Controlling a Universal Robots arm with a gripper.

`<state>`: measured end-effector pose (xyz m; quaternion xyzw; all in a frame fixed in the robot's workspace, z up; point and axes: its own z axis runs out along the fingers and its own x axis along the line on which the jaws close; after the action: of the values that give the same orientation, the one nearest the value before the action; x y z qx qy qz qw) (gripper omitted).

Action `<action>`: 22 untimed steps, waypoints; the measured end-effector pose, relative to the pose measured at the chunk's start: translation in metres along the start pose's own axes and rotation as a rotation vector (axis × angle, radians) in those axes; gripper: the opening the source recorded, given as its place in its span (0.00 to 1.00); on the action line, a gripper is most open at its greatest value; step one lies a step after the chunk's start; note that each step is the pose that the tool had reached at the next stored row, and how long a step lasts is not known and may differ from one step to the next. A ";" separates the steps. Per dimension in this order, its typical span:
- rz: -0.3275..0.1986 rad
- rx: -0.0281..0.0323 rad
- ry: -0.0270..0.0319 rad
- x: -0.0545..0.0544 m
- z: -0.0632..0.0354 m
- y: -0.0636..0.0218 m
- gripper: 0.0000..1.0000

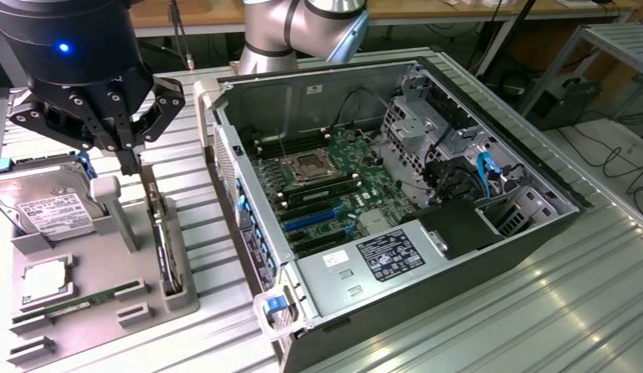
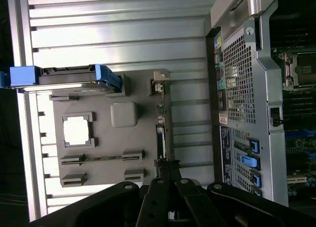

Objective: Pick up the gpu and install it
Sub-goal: 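Pick up the gpu and move the gpu toward the slot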

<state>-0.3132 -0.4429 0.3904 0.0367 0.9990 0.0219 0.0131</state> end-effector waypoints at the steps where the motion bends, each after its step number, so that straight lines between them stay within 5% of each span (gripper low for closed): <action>1: 0.000 0.0000 0.0000 0.000 0.0000 0.0000 0.11; 11: 0.000 0.0000 -0.0001 0.000 0.0000 0.0000 0.11; 17: 0.000 0.0000 0.0000 0.000 0.0002 0.0000 0.42; 18: -0.032 -0.0010 0.0011 0.000 0.0023 -0.0001 0.60; 22: -0.077 0.0053 0.0032 0.000 0.0109 -0.0031 0.60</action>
<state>-0.3133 -0.4455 0.3793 -0.0019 0.9997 0.0188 0.0122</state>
